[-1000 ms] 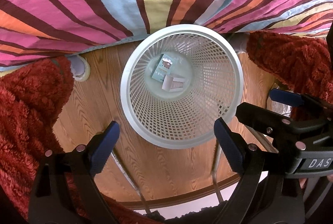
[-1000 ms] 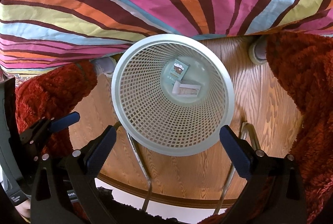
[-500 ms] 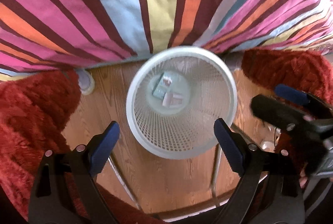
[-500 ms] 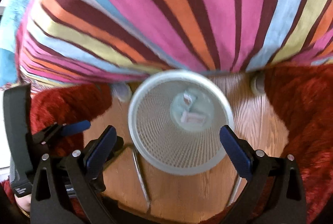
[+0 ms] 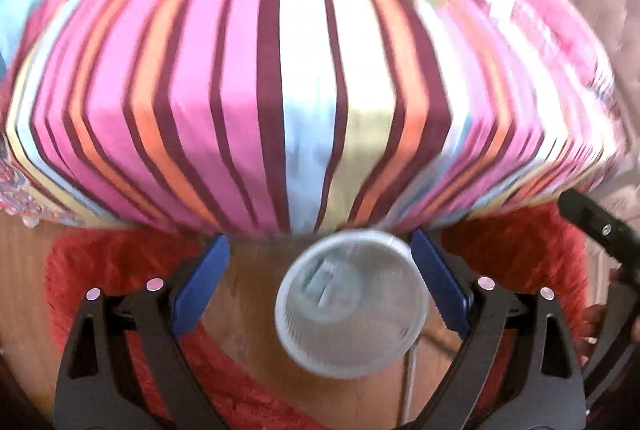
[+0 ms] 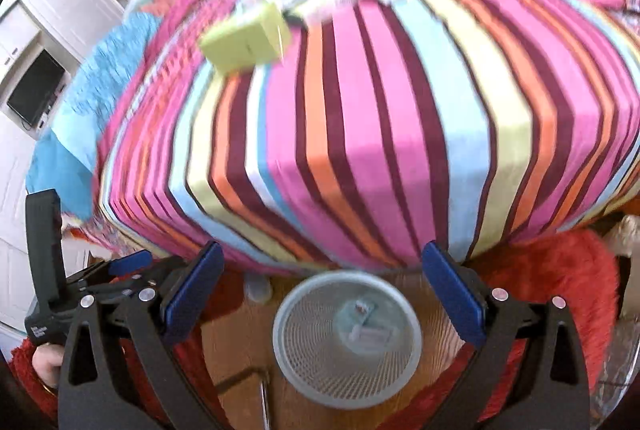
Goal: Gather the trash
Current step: 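Raise both tools back toward the remaining boxes on the bed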
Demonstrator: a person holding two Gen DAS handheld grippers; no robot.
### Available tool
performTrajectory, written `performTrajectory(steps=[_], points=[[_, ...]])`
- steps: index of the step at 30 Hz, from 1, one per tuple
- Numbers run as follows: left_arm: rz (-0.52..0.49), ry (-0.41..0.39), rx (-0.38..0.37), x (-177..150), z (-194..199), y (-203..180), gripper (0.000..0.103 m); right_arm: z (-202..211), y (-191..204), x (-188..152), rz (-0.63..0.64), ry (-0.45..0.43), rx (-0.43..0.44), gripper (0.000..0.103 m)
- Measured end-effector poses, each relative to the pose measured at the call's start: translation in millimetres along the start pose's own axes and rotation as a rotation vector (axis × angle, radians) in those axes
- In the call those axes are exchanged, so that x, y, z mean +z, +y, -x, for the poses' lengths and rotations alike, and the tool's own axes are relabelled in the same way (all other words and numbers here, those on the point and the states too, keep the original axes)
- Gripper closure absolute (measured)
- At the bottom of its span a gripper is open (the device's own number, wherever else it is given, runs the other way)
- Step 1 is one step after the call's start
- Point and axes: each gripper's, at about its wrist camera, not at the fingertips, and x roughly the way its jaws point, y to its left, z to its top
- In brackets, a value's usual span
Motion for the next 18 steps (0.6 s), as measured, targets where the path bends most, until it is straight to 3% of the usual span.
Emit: performTrajectory(steps=[7, 18], points=[[-0.039, -0.114, -0.027, 28.8, 35.8, -13.9, 0.008, 22.2, 9.5, 18.6, 0.086, -0.136, -0.038, 0.008], [-0.074, -0.19, -0.057, 64.0, 47.4, -41.1, 0.008, 37.6, 4.4, 55.8, 0.068, -0.236, -0.075, 0.008]])
